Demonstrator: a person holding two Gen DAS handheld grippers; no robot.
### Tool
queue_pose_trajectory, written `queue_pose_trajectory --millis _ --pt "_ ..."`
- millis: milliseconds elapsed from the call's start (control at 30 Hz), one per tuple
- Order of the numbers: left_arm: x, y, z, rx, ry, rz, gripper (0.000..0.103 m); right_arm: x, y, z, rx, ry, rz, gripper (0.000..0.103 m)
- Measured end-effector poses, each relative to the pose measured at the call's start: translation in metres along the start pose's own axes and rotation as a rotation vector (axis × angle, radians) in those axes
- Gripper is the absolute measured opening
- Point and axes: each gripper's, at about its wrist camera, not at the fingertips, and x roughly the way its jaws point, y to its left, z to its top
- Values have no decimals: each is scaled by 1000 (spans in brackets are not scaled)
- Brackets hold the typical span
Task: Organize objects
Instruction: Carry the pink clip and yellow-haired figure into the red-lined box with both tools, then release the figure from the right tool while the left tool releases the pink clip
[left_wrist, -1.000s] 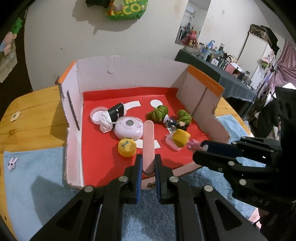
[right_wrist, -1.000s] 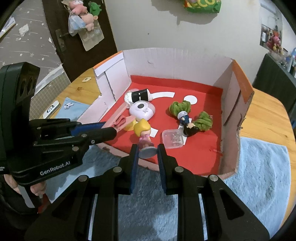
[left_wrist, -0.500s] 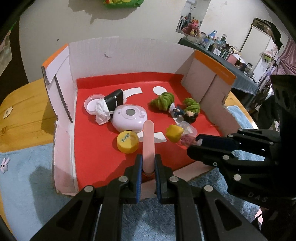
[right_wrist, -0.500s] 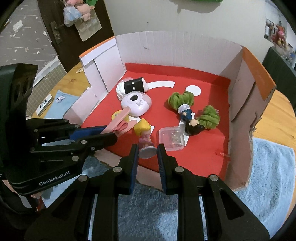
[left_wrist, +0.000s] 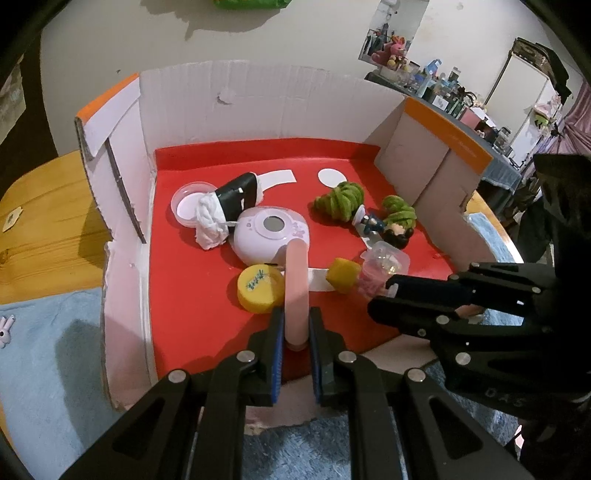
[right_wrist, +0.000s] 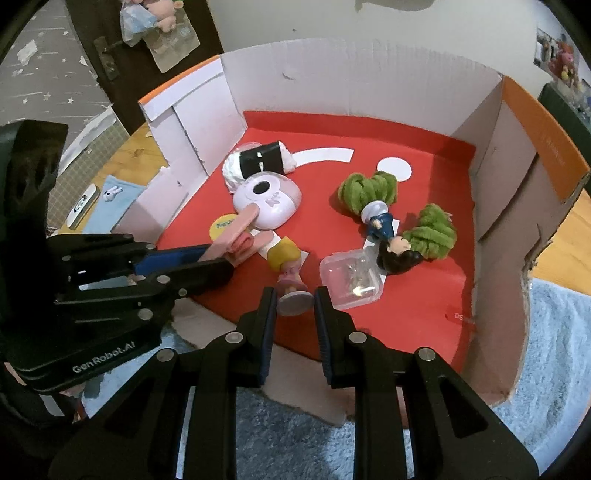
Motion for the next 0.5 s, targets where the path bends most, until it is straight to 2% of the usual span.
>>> queue_pose_trajectory --millis 500 --pt "4 0 6 -11 -19 26 13 -4 -21 -2 58 -19 -75 20"
